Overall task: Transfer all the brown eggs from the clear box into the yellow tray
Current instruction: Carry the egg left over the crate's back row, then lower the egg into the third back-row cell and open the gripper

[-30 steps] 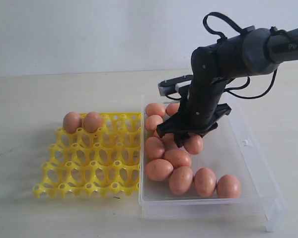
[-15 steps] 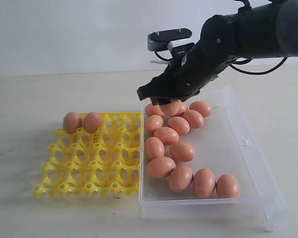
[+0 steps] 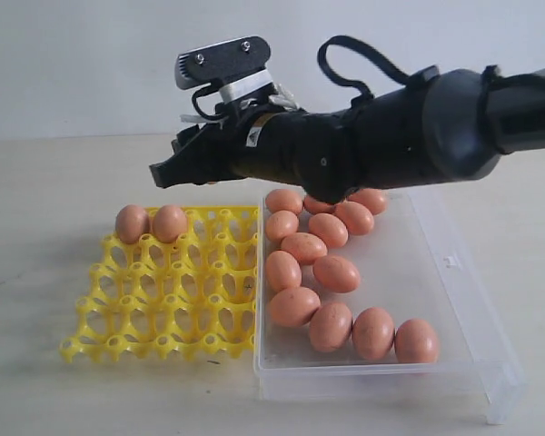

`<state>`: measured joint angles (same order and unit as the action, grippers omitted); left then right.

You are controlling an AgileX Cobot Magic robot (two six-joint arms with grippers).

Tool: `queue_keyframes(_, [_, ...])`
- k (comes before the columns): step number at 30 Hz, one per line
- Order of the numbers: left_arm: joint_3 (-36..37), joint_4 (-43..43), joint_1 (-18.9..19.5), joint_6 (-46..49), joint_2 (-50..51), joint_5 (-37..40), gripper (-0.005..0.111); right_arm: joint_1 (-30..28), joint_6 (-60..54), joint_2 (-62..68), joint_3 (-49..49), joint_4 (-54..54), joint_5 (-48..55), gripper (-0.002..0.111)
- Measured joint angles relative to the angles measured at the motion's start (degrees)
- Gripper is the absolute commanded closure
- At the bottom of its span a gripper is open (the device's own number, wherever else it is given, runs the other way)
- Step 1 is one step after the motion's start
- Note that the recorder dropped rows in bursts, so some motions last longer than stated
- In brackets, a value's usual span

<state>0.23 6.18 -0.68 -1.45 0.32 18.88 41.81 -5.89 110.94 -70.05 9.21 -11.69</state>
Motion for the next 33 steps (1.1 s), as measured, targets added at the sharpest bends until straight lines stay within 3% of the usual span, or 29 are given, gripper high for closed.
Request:
queue_keyframes(5, [0.0, 0.0, 0.0, 0.0, 0.0, 0.0, 0.107, 1.2, 0.0, 5.0, -0.5, 0.1, -6.7, 0.108])
queue_keyframes(17, [0.0, 0.0, 0.0, 0.0, 0.0, 0.0, 0.107, 1.1, -0.6, 15.6, -8.4, 2.7, -7.8, 0.108])
queue_keyframes(24, [0.0, 0.0, 0.0, 0.0, 0.0, 0.0, 0.107, 0.4, -8.1, 16.2, -9.3, 8.8, -8.7, 0.108])
queue_keyframes(33, [0.0, 0.0, 0.0, 0.0, 0.0, 0.0, 0.107, -0.2, -8.6, 16.4, -9.3, 10.3, -8.7, 0.108])
